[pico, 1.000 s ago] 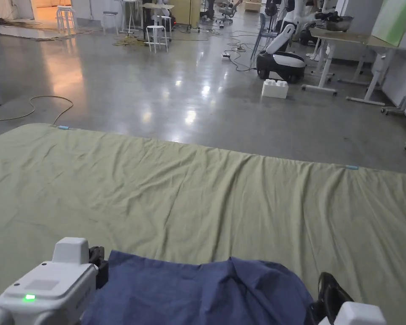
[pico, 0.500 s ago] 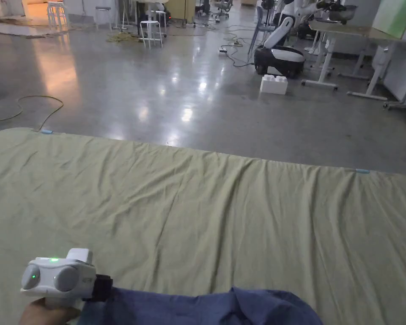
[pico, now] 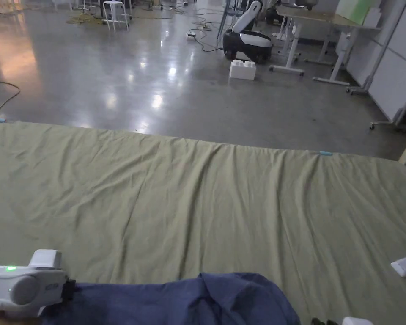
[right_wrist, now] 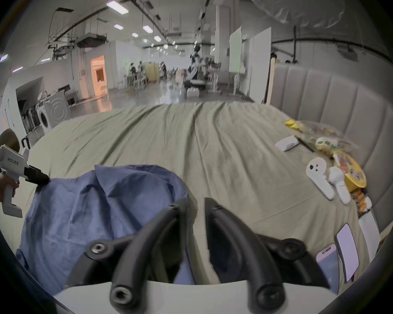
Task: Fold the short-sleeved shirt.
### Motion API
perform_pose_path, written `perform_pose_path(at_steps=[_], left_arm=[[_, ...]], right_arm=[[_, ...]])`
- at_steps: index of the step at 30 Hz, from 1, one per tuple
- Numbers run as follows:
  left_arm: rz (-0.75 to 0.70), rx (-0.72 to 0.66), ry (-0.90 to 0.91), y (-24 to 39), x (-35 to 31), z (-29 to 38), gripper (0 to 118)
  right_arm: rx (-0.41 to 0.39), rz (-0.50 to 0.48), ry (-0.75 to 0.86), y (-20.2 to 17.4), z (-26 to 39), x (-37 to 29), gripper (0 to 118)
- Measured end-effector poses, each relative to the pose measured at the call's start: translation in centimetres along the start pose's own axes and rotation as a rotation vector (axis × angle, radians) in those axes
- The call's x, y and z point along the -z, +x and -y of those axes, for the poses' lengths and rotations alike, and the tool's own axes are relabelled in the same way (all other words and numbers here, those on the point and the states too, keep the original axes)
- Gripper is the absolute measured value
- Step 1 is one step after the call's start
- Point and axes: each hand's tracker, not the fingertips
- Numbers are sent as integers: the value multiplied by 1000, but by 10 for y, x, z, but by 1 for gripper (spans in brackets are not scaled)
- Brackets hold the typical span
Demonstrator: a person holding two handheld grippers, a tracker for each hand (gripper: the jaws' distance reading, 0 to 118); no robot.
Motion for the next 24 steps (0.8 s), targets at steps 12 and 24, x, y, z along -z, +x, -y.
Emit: perform_pose_path(at_steps=[12, 24], left_arm=[[-32, 41, 123, -4, -69, 9, 6], [-27, 18, 120, -2, -70, 16, 6]], right_arm=[[-19, -139, -341, 3, -30, 107, 61], [-28, -115, -377, -3, -34, 133, 36]])
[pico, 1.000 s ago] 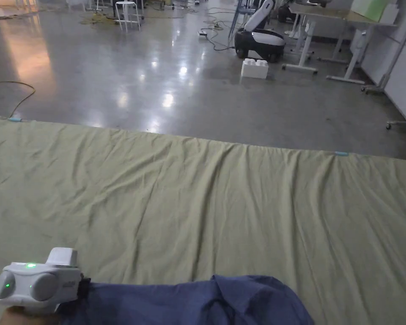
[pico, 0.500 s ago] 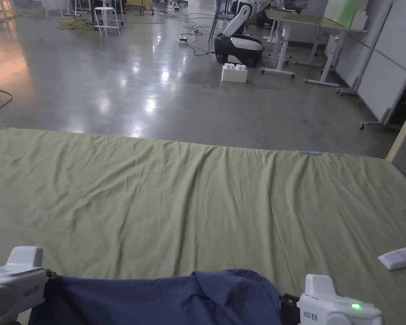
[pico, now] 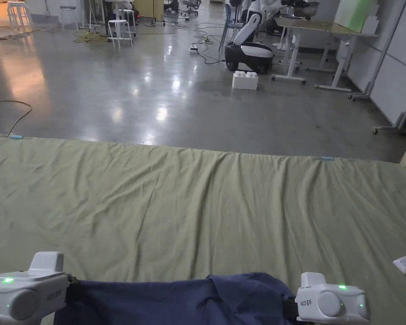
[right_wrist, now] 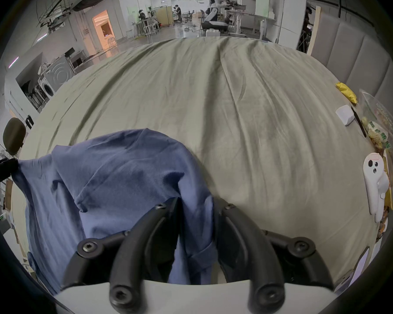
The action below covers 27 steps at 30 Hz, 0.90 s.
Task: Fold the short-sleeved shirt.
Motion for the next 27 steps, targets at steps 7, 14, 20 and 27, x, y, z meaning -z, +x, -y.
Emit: perform_pose_path(at_steps=[7, 14, 20, 27], left_arm=[[-3, 9, -9, 5, 2, 0, 6], [-4, -2, 1, 4, -6, 0, 6], [19, -4, 112, 5, -46, -22, 6], [31, 5, 292, 9, -121, -72, 6]], right_arm=[[-23, 27, -11, -6, -6, 7, 28], [-76, 79, 112, -12, -6, -19, 5], [-60, 108, 313, -4, -21, -92, 5], [-77, 143, 538, 1, -47, -205, 5]])
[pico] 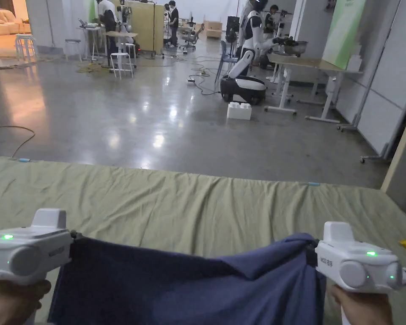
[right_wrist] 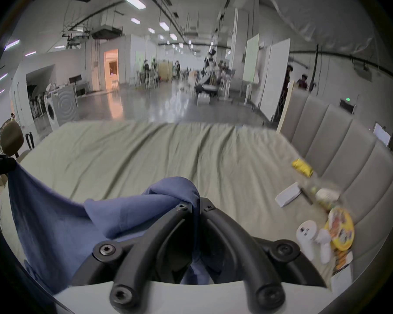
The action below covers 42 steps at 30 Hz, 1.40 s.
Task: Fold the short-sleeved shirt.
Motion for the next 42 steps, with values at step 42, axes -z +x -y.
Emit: perform_pose_path(at_steps=[42], left_arm=[[-61, 12, 239, -15, -57, -137, 6]], right_arm=[[-65, 78, 274, 14, -138, -52, 5]])
